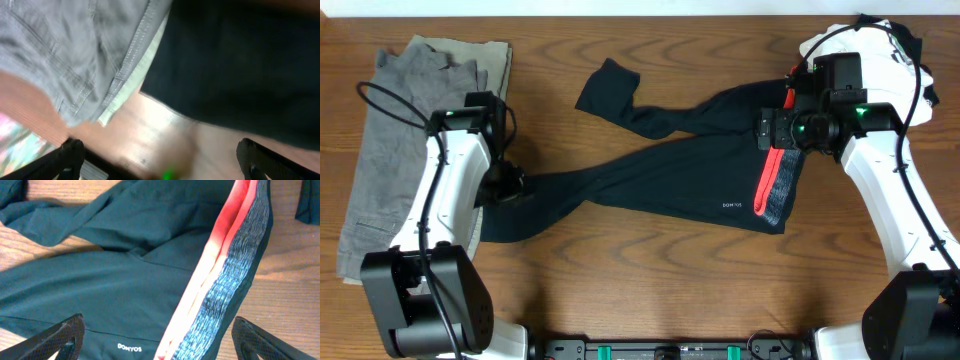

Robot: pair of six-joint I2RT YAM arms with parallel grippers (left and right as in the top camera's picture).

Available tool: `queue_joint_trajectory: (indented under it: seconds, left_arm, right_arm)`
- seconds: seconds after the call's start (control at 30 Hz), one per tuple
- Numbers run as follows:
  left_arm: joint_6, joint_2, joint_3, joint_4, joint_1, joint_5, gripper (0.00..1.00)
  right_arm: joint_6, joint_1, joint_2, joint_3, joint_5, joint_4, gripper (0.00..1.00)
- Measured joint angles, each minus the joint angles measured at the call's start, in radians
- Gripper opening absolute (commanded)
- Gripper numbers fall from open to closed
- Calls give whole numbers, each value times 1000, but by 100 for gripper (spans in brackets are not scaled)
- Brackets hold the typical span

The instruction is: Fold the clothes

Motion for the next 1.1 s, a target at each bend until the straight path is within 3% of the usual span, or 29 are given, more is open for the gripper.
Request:
queue_joint_trajectory:
  seconds: [0.33,0.8,1.1]
  left_arm:
    - [155,23,80,534,-154,160,98]
    - [301,537,682,467,-200,226,100]
    - [416,569,734,480,-261,227,97]
  right_arm:
    - [0,0,0,0,-30,24,92]
    - [0,0,0,0,-42,8,93]
    - [-3,0,0,0,-45,-39,93]
